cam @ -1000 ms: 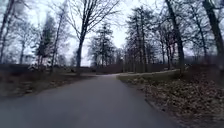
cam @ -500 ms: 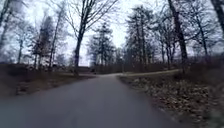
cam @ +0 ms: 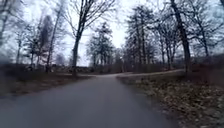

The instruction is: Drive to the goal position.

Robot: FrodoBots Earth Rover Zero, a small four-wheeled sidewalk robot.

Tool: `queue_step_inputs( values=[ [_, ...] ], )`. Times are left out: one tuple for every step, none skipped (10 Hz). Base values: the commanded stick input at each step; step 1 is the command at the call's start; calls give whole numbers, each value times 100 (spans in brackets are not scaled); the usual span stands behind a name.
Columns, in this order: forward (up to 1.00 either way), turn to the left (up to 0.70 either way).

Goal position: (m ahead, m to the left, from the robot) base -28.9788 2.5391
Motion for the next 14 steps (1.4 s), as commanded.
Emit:
queue_step_inputs(
  values=[
    [100,0],
    [100,0],
    [34,0],
    [0,0],
    [0,0],
    [0,0],
    [0,-66],
    [0,-100],
    [0,-100],
    [0,-100],
    [0,-100],
    [0,-100],
    [0,-100],
    [0,-100]
  ],
)
